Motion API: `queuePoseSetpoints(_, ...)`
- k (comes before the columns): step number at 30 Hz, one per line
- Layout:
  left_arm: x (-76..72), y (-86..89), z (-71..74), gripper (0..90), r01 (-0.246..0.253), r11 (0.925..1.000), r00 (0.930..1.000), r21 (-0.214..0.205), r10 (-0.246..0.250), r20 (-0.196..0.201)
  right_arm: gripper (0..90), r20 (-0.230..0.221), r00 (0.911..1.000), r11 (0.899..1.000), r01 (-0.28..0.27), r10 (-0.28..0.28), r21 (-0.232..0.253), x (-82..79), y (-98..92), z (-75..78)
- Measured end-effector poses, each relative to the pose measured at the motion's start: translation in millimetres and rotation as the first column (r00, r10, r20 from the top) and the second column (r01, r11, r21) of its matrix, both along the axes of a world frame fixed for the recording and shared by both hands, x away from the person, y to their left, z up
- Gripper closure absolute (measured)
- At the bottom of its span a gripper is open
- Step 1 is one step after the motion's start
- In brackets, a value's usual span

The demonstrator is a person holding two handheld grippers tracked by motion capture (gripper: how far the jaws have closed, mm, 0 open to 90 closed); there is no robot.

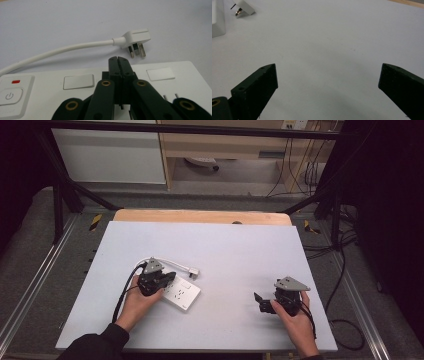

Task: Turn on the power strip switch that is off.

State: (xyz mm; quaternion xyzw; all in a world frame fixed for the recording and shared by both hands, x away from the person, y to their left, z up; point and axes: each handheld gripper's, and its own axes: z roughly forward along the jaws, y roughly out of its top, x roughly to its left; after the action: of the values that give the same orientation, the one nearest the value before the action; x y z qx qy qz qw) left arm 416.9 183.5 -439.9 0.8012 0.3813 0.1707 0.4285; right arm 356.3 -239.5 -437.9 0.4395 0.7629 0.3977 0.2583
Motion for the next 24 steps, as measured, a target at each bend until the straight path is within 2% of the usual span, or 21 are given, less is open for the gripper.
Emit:
queuePoseSetpoints(8, 1.0, 1.0, -0.2, 90.0, 0.004, 1.0, 1.0, -0.005, -0.004, -0.007, 2.8, -0.004, 1.0, 1.0, 0.0, 0.0, 0.0, -0.3, 0.3, -0.2)
queuePoseSetpoints(11, 2.0, 2.8, -0.7, 90.0, -0.01, 0.9997, 0.9999, 0.02, 0.01, -0.002, 2.8, -0.004, 1.0, 1.0, -0.001, 0.001, -0.002, -0.1, 0.6, -0.4)
queuePoseSetpoints(12, 3.1, 4.8, -0.5, 90.0, -0.019, 0.9997, 0.9998, 0.018, 0.019, -0.007, 2.8, -0.003, 1.0, 1.0, -0.001, 0.001, -0.003, -0.1, 0.6, -0.5)
queuePoseSetpoints(14, 5.0, 7.9, -1.0, 90.0, -0.02, 0.9997, 0.9994, -0.013, 0.02, -0.029, 2.8, -0.004, 1.0, 1.0, -0.001, 0.001, -0.003, -0.2, 0.5, -0.5)
queuePoseSetpoints(18, 4.0, 6.4, -2.1, 90.0, -0.004, 1.0, 1.0, -0.004, 0.003, -0.008, 2.8, -0.004, 1.0, 1.0, -0.002, 0.002, -0.002, 0.0, 0.7, -0.5)
queuePoseSetpoints(24, 4.1, 6.5, -2.6, 90.0, -0.001, 1.0, 1.0, -0.004, 0.001, -0.001, 2.8, -0.005, 1.0, 1.0, -0.002, 0.002, -0.003, 0.1, 0.7, -0.6)
